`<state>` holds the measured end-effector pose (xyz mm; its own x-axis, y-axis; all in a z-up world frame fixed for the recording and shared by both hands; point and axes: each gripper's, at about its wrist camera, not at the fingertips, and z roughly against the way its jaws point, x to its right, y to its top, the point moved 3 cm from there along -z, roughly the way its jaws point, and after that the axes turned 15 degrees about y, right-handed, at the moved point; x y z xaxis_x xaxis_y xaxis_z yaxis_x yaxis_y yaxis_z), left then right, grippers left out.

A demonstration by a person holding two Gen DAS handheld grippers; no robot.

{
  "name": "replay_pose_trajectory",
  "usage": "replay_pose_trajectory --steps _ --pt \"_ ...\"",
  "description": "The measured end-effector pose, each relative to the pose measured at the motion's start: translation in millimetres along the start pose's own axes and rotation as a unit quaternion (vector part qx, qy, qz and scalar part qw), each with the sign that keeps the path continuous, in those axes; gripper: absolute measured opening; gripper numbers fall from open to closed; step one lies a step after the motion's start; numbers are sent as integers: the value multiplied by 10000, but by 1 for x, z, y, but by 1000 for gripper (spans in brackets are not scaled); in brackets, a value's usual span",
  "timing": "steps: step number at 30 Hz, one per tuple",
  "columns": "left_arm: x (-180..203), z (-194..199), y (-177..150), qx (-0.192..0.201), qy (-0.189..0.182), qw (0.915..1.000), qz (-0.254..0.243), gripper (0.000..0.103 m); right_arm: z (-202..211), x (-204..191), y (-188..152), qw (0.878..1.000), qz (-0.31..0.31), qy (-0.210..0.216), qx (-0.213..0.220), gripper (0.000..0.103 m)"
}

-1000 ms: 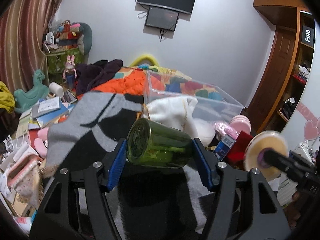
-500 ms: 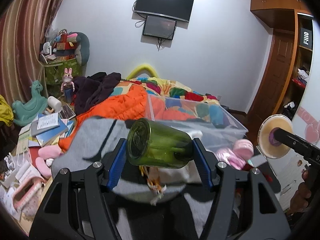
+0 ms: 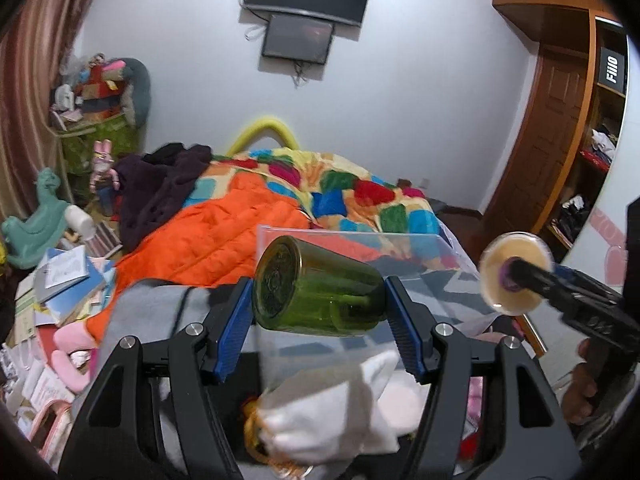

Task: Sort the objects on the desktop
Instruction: 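Carry the bottle over the clear box with left tool while right tool carries the jar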

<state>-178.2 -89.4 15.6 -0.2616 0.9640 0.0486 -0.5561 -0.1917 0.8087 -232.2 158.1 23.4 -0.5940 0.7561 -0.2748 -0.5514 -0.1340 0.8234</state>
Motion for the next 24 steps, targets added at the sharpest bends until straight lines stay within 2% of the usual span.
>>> replay_pose_trajectory --steps 5,12,20,24 --pt "16 -33 1 -394 72 9988 -283 64 -23 15 2 9996 -82 -65 -253 63" --pt "20 -62 -7 -867 -58 9957 -328 64 -44 24 -4 9981 -133 -73 -595 63" --pt "34 -66 -16 -972 7 9928 -698 64 -55 25 -12 9962 -26 -186 -847 63" --pt "38 -67 -19 -932 191 9918 -854 64 -62 19 -16 9944 132 -241 -1018 63"
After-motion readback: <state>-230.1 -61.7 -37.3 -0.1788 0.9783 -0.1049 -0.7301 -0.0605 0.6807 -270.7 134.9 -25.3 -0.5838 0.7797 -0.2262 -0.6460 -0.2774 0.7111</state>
